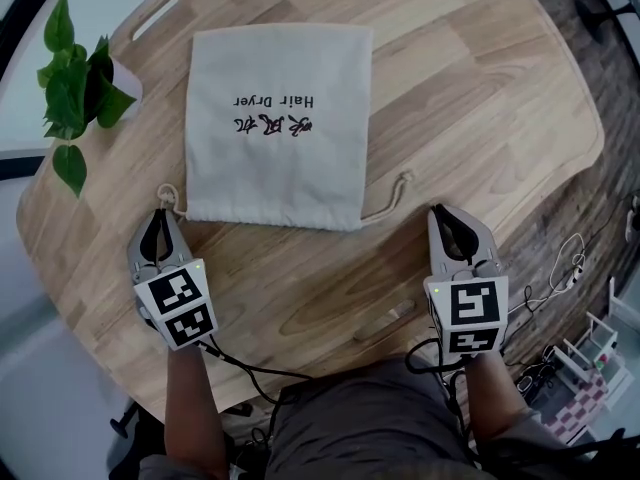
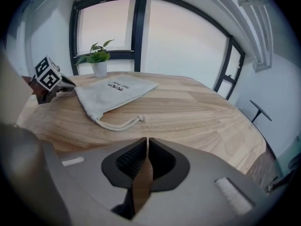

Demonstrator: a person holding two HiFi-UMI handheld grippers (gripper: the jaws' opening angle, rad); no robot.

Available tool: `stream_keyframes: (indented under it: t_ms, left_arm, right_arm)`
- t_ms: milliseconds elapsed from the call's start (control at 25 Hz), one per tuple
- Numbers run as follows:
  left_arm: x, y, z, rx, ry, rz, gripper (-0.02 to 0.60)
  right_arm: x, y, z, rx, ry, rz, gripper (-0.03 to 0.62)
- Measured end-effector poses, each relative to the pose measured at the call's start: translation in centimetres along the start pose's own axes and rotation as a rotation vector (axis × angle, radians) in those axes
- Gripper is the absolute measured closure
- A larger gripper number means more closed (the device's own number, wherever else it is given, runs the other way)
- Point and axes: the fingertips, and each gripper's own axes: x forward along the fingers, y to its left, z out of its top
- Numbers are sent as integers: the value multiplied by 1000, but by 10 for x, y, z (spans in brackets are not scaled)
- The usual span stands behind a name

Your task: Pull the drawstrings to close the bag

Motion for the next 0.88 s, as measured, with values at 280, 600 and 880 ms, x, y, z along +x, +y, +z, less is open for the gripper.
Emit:
stream_keyframes:
  t_ms: [280,600,880]
  left_arm:
    - [-25,9,19,35,-161,-51,553]
    - [-32,-36,14,358,-266,-449,409]
    - [-22,-52,17,530,-283,-621,397]
  right_arm:
    - [-14,70,32,-291,-115,308,488]
    - [-15,92,34,-445,-100,427,420]
    - [-1,101,26,-603,-45,480,412]
